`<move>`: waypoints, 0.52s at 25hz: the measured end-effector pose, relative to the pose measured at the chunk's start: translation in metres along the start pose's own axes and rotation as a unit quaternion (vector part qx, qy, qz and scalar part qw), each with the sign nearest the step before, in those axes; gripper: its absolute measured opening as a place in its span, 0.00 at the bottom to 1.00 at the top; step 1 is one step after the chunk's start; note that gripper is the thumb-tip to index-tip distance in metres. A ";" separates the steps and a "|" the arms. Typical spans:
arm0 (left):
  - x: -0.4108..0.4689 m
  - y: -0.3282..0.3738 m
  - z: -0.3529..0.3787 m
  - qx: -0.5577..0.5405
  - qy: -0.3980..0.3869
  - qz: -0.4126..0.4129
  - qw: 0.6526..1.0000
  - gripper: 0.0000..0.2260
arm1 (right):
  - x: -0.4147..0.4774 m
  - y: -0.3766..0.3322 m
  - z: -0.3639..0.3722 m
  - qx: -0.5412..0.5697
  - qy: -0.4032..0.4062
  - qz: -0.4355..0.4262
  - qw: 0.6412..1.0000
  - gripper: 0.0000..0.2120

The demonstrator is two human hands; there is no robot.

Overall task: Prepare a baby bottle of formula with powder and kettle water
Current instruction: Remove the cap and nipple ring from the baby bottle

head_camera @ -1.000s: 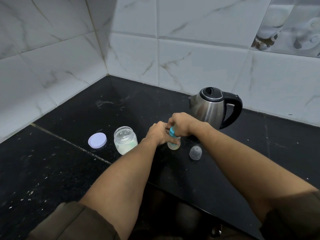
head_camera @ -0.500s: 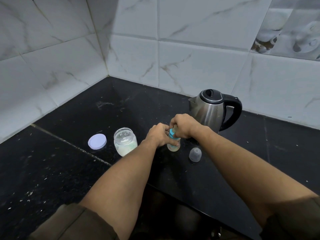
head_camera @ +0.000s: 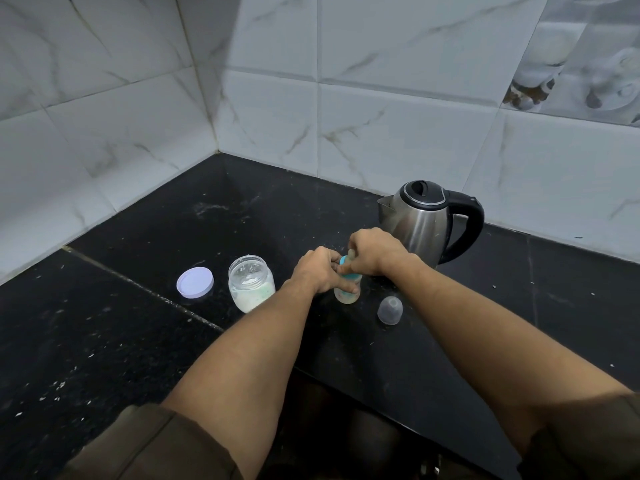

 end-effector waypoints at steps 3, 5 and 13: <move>0.001 0.000 0.000 0.002 0.002 0.002 1.000 0.19 | 0.002 -0.001 0.003 0.001 -0.017 -0.017 1.000 0.17; 0.001 0.000 0.000 0.002 -0.005 0.003 1.000 0.21 | 0.004 -0.001 0.002 -0.013 -0.039 -0.045 0.998 0.16; 0.000 0.000 0.000 0.006 0.004 0.001 1.000 0.21 | 0.001 0.000 -0.003 0.017 -0.011 -0.046 0.999 0.24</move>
Point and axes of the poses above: each hand's wrist, its own x-axis towards the middle knuckle, its own z-axis out of the palm, y = z × x, the point moved 2 cm from there along x, towards the middle knuckle, and after that the axes turned 12 degrees about x, right-handed, at the moved point
